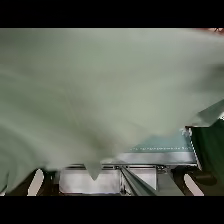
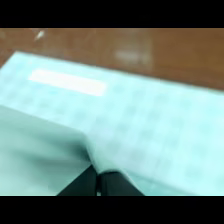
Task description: Fold the shirts.
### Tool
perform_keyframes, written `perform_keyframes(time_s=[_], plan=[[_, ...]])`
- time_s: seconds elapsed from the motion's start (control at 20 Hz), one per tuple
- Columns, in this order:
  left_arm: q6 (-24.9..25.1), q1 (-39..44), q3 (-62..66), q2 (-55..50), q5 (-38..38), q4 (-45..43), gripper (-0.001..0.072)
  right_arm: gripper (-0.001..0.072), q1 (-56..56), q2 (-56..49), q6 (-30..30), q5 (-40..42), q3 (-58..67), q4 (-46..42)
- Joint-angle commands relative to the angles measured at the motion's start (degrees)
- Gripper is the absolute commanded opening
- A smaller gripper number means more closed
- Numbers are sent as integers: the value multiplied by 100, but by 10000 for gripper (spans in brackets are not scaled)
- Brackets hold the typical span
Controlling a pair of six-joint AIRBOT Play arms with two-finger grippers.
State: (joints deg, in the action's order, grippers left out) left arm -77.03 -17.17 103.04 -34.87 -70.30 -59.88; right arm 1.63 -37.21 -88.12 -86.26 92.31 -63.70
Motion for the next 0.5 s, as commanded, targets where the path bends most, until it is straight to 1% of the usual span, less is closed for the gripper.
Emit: perform_keyframes(time_s=[0.0, 0.1, 0.2, 0.25, 0.3, 0.4, 0.45], plan=[[-98, -4, -1139, -243, -144, 380, 14, 24, -2, 328, 44, 376, -1873, 708], [162, 37, -1928, -802, 87, 914, 14, 24, -2, 184, 306, 1038, -2780, 935], [365, 249, -2463, -1604, 579, 1220, 14, 24, -2, -232, 533, 1626, -3407, 981], [531, 417, -2518, -2129, 855, 1233, 14, 24, -2, -551, 678, 1836, -3574, 1003], [590, 573, -2465, -2649, 1119, 1237, 14, 24, -2, -977, 839, 2041, -3637, 994], [588, 848, -2111, -3805, 1591, 1237, 14, 24, -4, -1926, 1117, 2636, -3628, 1045], [586, 966, -1851, -4325, 1703, 1237, 14, 24, -17, -2457, 1191, 2966, -3552, 1043]])
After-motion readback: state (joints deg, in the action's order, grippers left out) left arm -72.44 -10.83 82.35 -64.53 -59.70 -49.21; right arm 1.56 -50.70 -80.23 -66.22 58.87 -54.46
